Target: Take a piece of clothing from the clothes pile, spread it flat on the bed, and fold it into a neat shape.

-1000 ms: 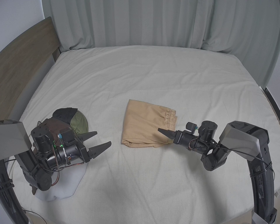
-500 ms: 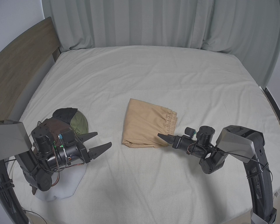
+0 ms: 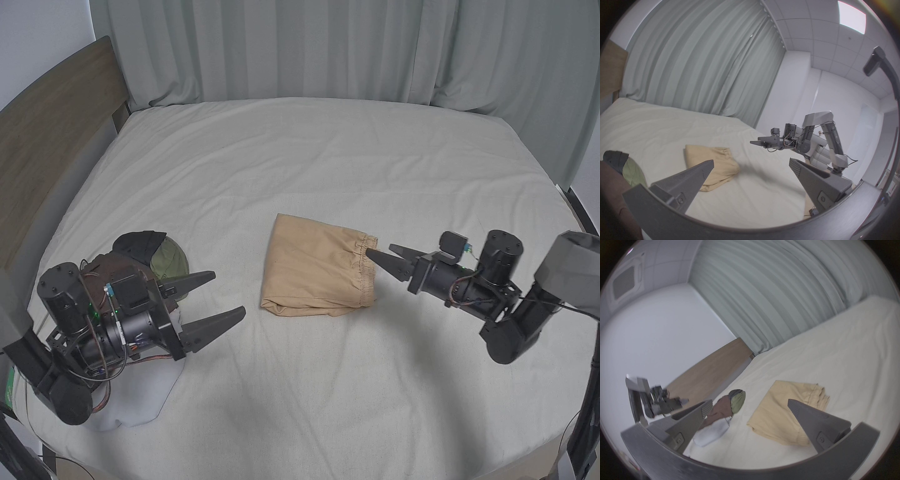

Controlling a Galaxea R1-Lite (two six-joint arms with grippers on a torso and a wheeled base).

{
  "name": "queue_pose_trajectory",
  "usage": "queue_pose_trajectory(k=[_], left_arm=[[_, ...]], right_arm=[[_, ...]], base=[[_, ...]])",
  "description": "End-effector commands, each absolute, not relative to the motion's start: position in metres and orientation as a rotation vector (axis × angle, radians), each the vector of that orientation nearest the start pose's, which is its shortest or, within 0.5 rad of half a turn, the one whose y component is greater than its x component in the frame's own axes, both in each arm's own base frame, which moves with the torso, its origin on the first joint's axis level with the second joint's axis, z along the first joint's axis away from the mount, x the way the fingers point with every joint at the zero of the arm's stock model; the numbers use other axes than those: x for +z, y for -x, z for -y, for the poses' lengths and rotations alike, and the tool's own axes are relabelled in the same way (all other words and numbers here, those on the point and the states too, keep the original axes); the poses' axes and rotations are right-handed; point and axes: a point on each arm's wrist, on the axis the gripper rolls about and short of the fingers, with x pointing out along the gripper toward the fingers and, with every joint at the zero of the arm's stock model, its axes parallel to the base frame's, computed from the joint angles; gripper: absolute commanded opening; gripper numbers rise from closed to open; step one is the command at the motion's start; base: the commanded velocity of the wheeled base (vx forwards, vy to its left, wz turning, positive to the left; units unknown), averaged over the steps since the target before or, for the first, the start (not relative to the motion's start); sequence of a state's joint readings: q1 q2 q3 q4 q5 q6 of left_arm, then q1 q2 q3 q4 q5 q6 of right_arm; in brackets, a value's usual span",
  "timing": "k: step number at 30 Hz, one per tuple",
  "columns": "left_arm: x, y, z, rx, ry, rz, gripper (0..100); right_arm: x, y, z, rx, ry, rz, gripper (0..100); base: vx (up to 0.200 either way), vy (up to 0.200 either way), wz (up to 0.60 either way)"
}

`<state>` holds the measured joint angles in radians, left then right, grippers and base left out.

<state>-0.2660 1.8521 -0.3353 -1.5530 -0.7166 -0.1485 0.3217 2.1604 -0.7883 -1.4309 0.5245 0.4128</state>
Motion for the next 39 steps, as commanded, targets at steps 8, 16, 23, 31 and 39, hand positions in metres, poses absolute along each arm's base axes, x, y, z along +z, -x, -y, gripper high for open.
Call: queue_pose_trajectory(k=[8,16,23,31,39], left_arm=[[0.175,-0.119,0.074,-1.103,0.087,0.237,100],[0.184,-0.089,0.056,-0.948,0.112,0.343,100],[0.18,-0.056,0.036,-0.881,0.112,0.332,100],[0.167,-0.017,0.016,-0.776,0.097,0.308,100],[0.143,0.018,0.005,-0.729,0.094,0.262,100]], right_arm=[[0.172,-0.171,-0.045,0.705,0.031,0.202,100],[0.182,-0.116,-0.027,0.645,0.06,0.328,100],[0.185,-0.076,-0.02,0.621,0.075,0.392,100],[0.171,-0.016,-0.013,0.603,0.076,0.382,100],[0.142,0.031,-0.008,0.6,0.072,0.357,100]], base=[[0.0,0.0,0.0],[0.0,0.0,0.0],[0.0,0.0,0.0],[0.0,0.0,0.0],[0.0,0.0,0.0]])
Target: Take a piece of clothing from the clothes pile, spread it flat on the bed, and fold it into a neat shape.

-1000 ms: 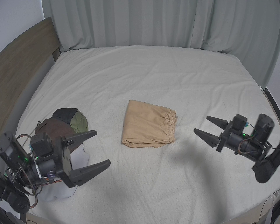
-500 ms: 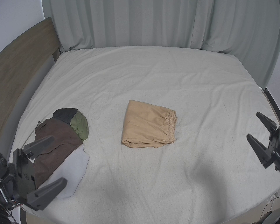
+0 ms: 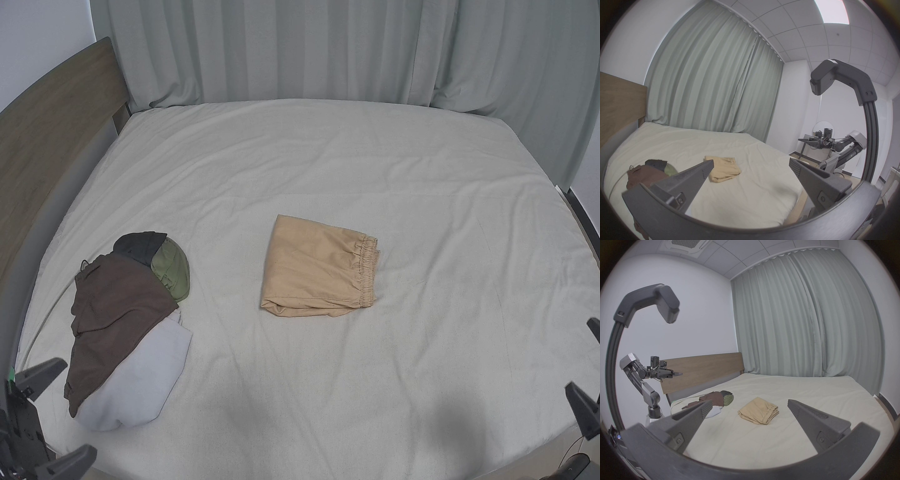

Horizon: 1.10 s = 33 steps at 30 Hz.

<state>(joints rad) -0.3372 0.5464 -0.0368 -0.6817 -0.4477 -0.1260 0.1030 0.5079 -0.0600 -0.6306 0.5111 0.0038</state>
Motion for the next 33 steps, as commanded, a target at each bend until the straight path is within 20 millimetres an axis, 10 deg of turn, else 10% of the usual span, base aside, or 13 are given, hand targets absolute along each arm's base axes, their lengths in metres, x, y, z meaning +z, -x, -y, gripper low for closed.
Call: queue_pose_trajectory(k=[1,33], left_arm=[[0.14,0.02,0.004,-0.724,0.094,0.255,100],[0.081,0.025,0.007,-0.319,0.008,0.034,100]], right_arm=[[0.136,0.032,-0.008,0.602,0.071,0.347,100],[0.081,0.023,-0.001,0.015,0.021,0.058,100]], base=[[0.0,0.0,0.0],[0.0,0.0,0.0]])
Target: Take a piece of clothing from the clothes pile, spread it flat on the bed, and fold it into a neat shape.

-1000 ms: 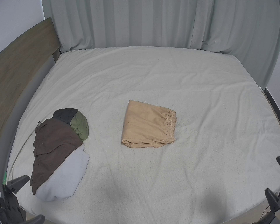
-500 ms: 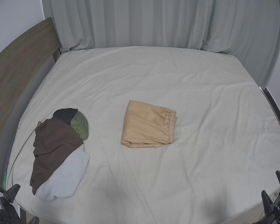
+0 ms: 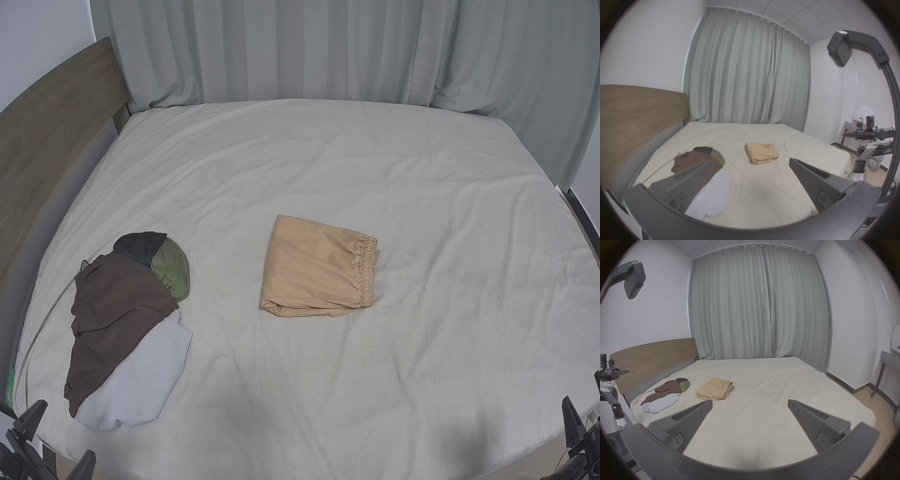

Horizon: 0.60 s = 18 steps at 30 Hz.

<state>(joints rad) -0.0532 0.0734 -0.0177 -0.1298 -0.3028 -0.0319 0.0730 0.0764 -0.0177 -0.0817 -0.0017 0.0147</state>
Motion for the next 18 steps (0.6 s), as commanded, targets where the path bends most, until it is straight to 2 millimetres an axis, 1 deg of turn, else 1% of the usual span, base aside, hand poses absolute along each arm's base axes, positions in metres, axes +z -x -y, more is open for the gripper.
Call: queue_pose_trajectory(k=[1,9,13,14,15,16,18], left_arm=[[0.0814,0.0248,0.0073,-0.324,0.017,0.039,100],[0.083,0.0238,0.0056,-0.251,0.033,0.068,100],[0.083,0.0233,0.0033,-0.144,0.036,0.071,100],[0.0832,0.0232,0.002,-0.086,0.032,0.074,100],[0.0832,0.0231,0.0016,-0.07,0.029,0.074,100],[0.081,0.023,0.0009,-0.035,0.0,0.054,100],[0.0735,0.0229,-0.0003,0.023,-0.02,-0.022,100]], right_arm=[[0.0813,0.023,-0.0014,0.049,0.02,0.057,100],[0.082,0.0229,-0.0018,0.074,0.004,0.061,100],[0.0819,0.023,-0.0011,0.051,-0.014,0.062,100],[0.0819,0.023,0.0002,-0.007,-0.029,0.063,100],[0.0818,0.023,0.0006,-0.027,-0.036,0.062,100],[0.0818,0.0229,0.0011,-0.055,-0.049,0.061,100],[0.0818,0.0229,0.0011,-0.057,-0.049,0.061,100]], base=[[0.0,0.0,0.0],[0.0,0.0,0.0],[0.0,0.0,0.0],[0.0,0.0,0.0],[0.0,0.0,0.0],[0.0,0.0,0.0],[0.0,0.0,0.0]])
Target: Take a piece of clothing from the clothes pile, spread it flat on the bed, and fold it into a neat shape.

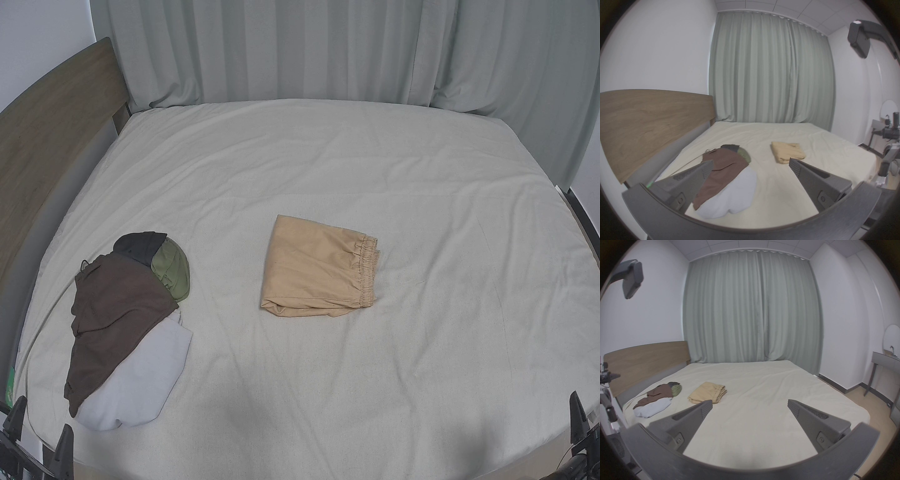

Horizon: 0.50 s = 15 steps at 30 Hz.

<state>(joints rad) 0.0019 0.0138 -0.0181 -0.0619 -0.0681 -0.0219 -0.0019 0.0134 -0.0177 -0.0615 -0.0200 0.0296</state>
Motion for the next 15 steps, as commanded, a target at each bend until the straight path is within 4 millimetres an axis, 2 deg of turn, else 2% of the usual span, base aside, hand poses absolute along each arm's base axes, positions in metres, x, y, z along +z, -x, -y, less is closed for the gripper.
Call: queue_pose_trajectory(k=[1,4,8,15], left_arm=[[0.075,0.0229,-0.0004,0.026,-0.015,-0.008,100],[0.0756,0.0228,-0.0002,0.018,-0.023,0.001,100],[0.0755,0.0228,0.0,0.005,-0.018,0.0,100],[0.0755,0.0228,0.0001,0.0,-0.018,0.0,100]], right_arm=[[0.0818,0.0229,0.001,-0.054,-0.052,0.061,100],[0.0817,0.0227,0.0003,-0.023,-0.053,0.057,100],[0.0809,0.0229,-0.003,0.125,-0.024,0.047,100],[0.0804,0.0229,-0.0022,0.086,-0.024,0.04,100]], base=[[0.0,0.0,0.0],[0.0,0.0,0.0],[0.0,0.0,0.0],[0.0,0.0,0.0]])
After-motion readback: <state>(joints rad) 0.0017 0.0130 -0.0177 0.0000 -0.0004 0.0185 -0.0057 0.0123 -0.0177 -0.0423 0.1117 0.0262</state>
